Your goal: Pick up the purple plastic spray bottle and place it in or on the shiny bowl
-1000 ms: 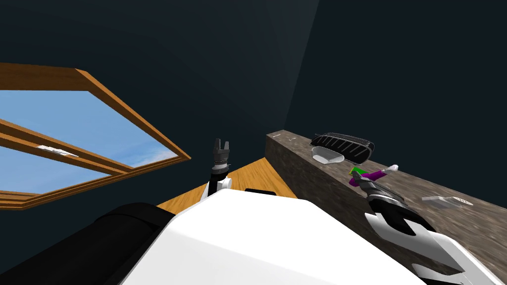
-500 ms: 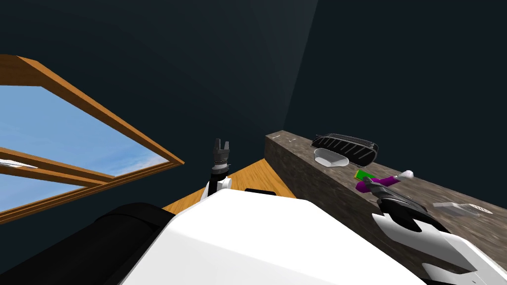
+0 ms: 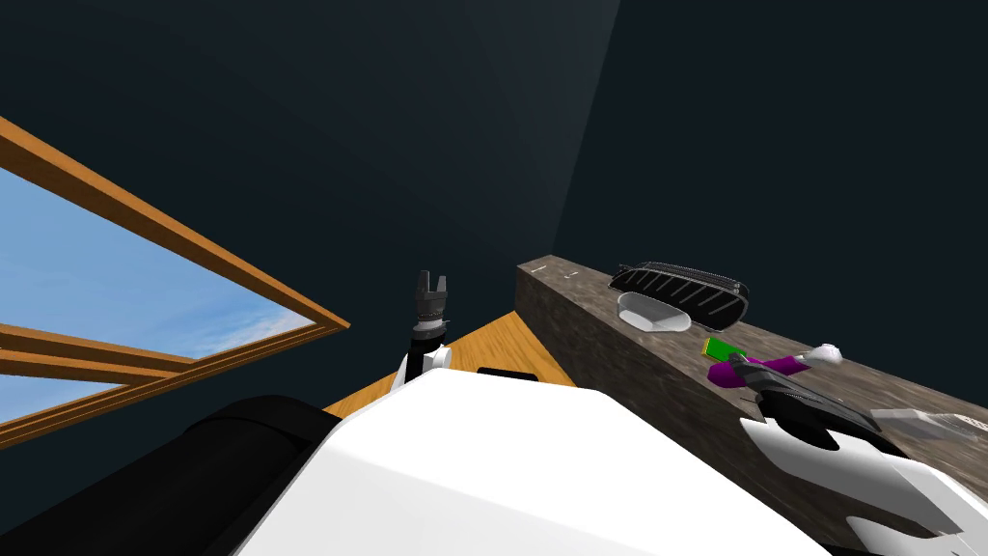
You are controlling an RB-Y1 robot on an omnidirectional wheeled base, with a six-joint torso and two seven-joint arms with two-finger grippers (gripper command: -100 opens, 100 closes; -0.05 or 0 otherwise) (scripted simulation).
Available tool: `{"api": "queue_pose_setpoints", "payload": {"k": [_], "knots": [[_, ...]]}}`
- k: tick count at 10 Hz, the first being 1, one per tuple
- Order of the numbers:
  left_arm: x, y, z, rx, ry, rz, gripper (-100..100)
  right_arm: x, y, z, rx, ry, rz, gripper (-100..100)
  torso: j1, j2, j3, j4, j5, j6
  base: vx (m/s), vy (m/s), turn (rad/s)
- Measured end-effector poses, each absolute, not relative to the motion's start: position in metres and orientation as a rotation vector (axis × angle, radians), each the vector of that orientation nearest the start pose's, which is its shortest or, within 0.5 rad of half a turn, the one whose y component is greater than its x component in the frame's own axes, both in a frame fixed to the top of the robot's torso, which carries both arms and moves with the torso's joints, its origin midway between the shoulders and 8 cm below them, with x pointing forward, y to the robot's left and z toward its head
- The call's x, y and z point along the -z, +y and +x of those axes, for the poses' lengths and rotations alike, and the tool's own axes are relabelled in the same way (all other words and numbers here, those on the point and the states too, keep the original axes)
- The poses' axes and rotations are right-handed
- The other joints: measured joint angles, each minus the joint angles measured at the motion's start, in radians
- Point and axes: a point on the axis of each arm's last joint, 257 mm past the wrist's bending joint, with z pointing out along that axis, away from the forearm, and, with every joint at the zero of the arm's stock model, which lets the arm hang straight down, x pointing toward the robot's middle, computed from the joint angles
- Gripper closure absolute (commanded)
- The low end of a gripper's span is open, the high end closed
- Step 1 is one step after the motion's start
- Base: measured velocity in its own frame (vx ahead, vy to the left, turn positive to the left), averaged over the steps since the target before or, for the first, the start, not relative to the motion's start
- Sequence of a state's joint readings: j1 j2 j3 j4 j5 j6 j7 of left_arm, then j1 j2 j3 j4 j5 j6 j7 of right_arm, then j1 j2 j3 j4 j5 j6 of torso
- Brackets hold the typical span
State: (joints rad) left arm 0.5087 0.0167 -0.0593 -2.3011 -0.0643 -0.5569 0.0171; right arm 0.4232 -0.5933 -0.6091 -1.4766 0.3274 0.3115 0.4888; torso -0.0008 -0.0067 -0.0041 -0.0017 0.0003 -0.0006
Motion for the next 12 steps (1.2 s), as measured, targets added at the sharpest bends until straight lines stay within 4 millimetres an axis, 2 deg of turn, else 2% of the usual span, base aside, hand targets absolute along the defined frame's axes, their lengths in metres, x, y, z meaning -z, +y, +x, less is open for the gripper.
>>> {"api": "queue_pose_setpoints", "payload": {"k": [1,2,3,7,8,9,10,11,12], "knots": [[-0.0402,0.2481,0.3327,1.353,0.612,-0.562,0,0.228,-0.7717,0.2353,0.706,1.647,0.858,0,0.0,0.002,0.001,0.0,0.0,0.0,0.007,0.002,0.002],[-0.0402,0.2481,0.3327,1.353,0.612,-0.562,0,0.228,-0.7715,0.2354,0.705,1.647,0.858,-100,-0.001,0.004,0.002,0.001,0.0,0.0,0.0,0.0,0.0],[-0.0402,0.2481,0.3327,1.353,0.612,-0.562,0,0.228,-0.7715,0.2355,0.705,1.647,0.858,100,-0.001,0.005,0.003,0.001,0.0,0.0,0.0,0.0,0.0],[-0.0402,0.2481,0.3327,1.353,0.612,-0.562,0,0.2279,-0.7717,0.2353,0.705,1.646,0.859,100,-0.001,0.005,0.003,0.001,-0.001,0.0,0.0,0.0,0.0],[-0.0402,0.2481,0.3327,1.353,0.612,-0.562,0,0.2278,-0.7717,0.2353,0.705,1.646,0.858,0,-0.001,0.005,0.003,0.001,-0.001,0.0,0.0,0.0,0.0],[-0.0402,0.2481,0.3327,1.353,0.612,-0.562,0,0.2278,-0.7717,0.2353,0.705,1.646,0.858,100,-0.001,0.005,0.003,0.001,-0.001,0.0,0.0,0.0,0.0],[-0.0402,0.2481,0.3327,1.353,0.612,-0.562,0,0.2278,-0.7717,0.2354,0.705,1.646,0.858,0,-0.001,0.005,0.003,0.001,-0.001,0.0,0.0,0.0,0.0],[-0.0402,0.2481,0.3327,1.353,0.612,-0.562,0,0.2278,-0.7717,0.2353,0.706,1.646,0.858,100,-0.001,0.005,0.003,0.001,-0.001,0.0,-0.065,0.044,-0.003],[-0.0402,0.2481,0.3327,1.353,0.612,-0.562,0,0.2245,-0.772,0.2364,0.705,1.653,0.848,100,0.001,0.009,0.005,0.001,-0.001,0.0,-0.159,0.089,-0.004]]}}
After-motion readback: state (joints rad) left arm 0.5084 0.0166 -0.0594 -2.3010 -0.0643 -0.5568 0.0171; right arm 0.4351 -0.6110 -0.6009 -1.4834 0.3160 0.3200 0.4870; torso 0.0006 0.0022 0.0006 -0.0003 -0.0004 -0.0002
